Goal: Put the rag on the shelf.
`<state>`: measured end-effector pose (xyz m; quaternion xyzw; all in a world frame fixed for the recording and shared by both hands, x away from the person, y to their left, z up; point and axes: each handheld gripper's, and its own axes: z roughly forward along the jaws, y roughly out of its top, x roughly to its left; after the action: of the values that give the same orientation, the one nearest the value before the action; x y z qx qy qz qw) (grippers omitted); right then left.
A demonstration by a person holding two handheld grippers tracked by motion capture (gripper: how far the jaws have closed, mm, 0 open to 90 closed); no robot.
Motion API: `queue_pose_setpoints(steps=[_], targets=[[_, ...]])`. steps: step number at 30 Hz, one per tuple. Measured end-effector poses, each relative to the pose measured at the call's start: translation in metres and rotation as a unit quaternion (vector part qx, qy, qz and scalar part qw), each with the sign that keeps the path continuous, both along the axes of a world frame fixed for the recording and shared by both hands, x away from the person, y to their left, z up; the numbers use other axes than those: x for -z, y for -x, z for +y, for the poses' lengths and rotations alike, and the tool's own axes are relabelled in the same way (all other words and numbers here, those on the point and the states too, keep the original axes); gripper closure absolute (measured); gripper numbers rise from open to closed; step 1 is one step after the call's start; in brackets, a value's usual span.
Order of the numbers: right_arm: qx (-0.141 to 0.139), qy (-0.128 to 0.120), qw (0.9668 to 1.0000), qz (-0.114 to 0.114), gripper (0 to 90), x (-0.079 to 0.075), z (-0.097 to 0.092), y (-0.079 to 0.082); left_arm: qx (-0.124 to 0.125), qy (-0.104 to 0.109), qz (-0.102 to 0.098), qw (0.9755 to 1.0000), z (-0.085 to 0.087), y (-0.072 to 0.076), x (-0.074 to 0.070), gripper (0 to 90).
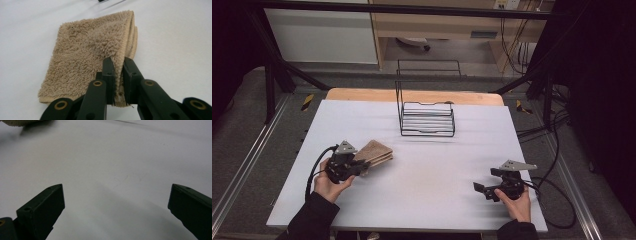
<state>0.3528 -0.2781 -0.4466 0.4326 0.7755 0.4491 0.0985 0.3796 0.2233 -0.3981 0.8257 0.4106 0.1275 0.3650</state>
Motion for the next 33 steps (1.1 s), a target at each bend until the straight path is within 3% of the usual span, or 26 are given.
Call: queue_pose_setpoints(steps=[14,25,33], targets=[[-0.002,0.002,1.0,0.004,1.2,0.0,0.002,0.0,0.028,0.024,0.014,0.9992,-0.042,0.02,0.005,80.7],[-0.002,0.004,1.0,0.005,1.2,0.001,0.002,-0.001,0.045,0.029,0.019,0.9984,-0.077,0.028,0.017,80.4],[-0.003,0.005,1.0,0.003,1.2,0.002,0.003,-0.001,0.054,0.012,0.015,0.9984,-0.094,0.031,0.03,79.4]])
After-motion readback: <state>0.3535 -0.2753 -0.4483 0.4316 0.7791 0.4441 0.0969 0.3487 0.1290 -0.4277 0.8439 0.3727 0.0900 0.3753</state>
